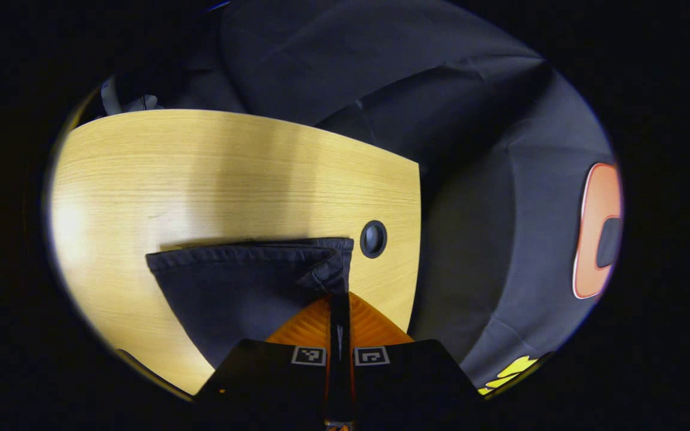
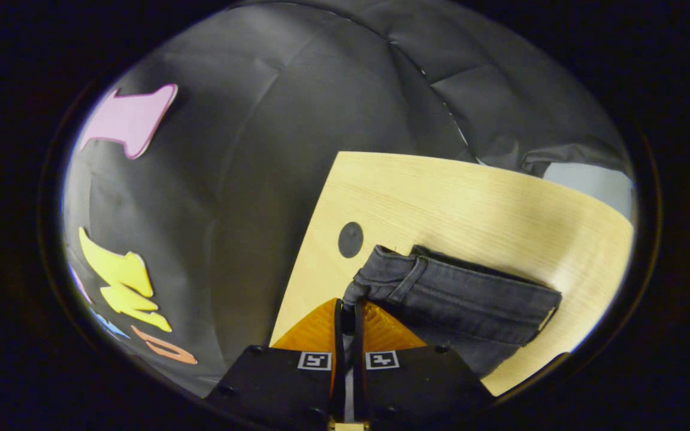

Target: Grasp the waist and the cuffs of the jeans and fold them to make the two legs overlap; first hold the waist and fold one-third of the jeans toward the cuffs, then hold the cuffs and fold the remaining one-third in the same direction to finish folding.

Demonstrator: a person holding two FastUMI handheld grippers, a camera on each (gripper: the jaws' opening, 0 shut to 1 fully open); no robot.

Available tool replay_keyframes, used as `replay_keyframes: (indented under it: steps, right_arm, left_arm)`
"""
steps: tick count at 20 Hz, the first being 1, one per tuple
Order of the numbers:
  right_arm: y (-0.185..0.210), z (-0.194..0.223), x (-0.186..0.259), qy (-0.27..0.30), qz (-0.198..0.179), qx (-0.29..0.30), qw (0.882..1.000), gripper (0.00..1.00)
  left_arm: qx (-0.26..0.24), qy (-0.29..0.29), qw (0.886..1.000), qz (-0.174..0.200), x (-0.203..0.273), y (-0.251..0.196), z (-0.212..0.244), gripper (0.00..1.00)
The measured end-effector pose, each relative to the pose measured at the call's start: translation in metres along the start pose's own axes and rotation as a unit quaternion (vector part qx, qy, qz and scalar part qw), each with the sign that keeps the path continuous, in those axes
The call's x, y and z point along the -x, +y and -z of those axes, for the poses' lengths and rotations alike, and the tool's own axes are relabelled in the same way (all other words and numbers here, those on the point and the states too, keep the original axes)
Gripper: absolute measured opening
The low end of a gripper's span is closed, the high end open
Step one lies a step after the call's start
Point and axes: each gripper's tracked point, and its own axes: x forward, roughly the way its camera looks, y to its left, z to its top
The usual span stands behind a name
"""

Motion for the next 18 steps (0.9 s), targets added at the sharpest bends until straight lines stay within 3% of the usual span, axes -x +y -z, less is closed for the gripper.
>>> replay_keyframes:
  steps: [5,8,9,11,12,13,15,17,18]
  right_arm:
    - [-0.005,0.008,-0.021,-0.008,0.017,0.035,0.999,0.06]
    - [0.000,0.015,-0.027,-0.003,0.021,0.040,0.999,0.12]
    - [0.010,0.025,-0.025,0.004,0.009,0.040,0.999,0.38]
    - [0.016,0.029,-0.020,0.005,0.022,0.073,0.997,0.91]
    - [0.024,0.031,-0.014,0.007,0.015,0.086,0.996,0.91]
    - [0.034,0.033,-0.005,0.008,0.003,0.094,0.996,0.98]
    - [0.046,0.036,0.020,0.003,-0.011,0.112,0.994,0.98]
    - [0.047,0.035,0.044,-0.007,-0.014,0.136,0.991,0.98]
    - [0.042,0.034,0.056,-0.013,-0.008,0.146,0.989,0.98]
  left_arm:
    - [-0.037,-0.010,0.999,-0.007,-0.016,0.007,-0.002,0.04]
    - [-0.121,-0.044,0.992,-0.002,-0.013,0.004,-0.008,0.08]
    - [-0.148,-0.047,0.988,0.014,-0.010,-0.006,-0.009,0.38]
    - [-0.200,-0.069,0.977,0.026,0.001,-0.019,-0.009,0.99]
    - [-0.224,-0.081,0.970,0.036,0.011,-0.027,-0.011,0.99]
    - [-0.249,-0.097,0.962,0.054,0.026,-0.041,-0.005,0.99]
    - [-0.298,-0.105,0.941,0.121,0.063,-0.067,0.016,0.99]
    - [-0.346,-0.121,0.909,0.198,0.106,-0.096,0.047,0.99]
    - [-0.379,-0.137,0.886,0.229,0.125,-0.107,0.061,0.99]
